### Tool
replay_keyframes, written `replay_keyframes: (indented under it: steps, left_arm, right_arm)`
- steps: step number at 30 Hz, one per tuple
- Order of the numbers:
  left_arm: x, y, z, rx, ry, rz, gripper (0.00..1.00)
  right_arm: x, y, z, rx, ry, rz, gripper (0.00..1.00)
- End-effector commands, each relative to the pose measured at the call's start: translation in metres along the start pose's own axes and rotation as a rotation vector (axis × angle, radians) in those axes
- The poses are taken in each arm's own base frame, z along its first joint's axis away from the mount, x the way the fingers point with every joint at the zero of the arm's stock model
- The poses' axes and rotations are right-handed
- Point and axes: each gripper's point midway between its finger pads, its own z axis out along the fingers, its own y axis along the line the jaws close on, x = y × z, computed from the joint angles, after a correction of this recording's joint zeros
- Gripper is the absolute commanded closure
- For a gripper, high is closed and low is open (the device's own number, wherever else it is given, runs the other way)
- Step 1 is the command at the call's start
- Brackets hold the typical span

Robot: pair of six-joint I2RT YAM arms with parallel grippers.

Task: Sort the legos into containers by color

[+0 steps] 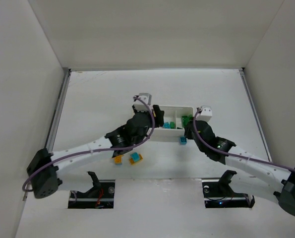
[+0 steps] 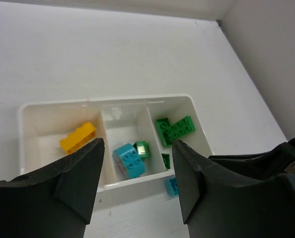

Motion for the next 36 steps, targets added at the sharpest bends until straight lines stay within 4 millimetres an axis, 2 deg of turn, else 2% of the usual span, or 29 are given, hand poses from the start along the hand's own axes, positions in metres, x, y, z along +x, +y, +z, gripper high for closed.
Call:
replay_keyframes:
  steps: [1, 4, 7, 11, 15, 18, 22, 29, 36]
  left_arm:
    - [-0.014, 0.049, -0.027, -0.111, -0.072, -0.064, 0.46]
    - [-0.01, 0.088, -0.052, -0.178, -0.084, -0.115, 0.46]
    - [0.003, 0.123, -0.068, -0.238, -0.077, -0.159, 0.46]
    - [0.024, 0.151, -0.078, -0.282, -0.049, -0.206, 0.46]
    - [0.037, 0.156, -0.078, -0.265, -0.022, -0.239, 0.46]
    - [0.038, 0.154, -0.077, -0.244, -0.02, -0.252, 0.46]
    - [0.036, 0.15, -0.078, -0.209, -0.032, -0.262, 0.46]
    - [0.033, 0.143, -0.082, -0.161, -0.038, -0.273, 0.46]
    - [0.034, 0.143, -0.084, -0.134, -0.035, -0.283, 0.46]
  right_arm:
    - [-0.019, 0.034, 0.001, -0.078, -0.007, -0.062, 0.73]
    - [-0.016, 0.053, 0.012, -0.115, 0.043, -0.13, 0.73]
    - [-0.013, 0.069, 0.026, -0.146, 0.086, -0.175, 0.71]
    - [-0.003, 0.082, 0.048, -0.158, 0.166, -0.24, 0.67]
    - [0.006, 0.088, 0.07, -0.126, 0.237, -0.317, 0.6]
    - [0.012, 0.083, 0.085, -0.088, 0.292, -0.368, 0.54]
    - [0.014, 0.071, 0.096, -0.034, 0.354, -0.442, 0.47]
    - [0.011, 0.055, 0.102, -0.044, 0.434, -0.606, 0.4]
    - [0.015, 0.068, 0.099, -0.196, 0.475, -0.709, 0.41]
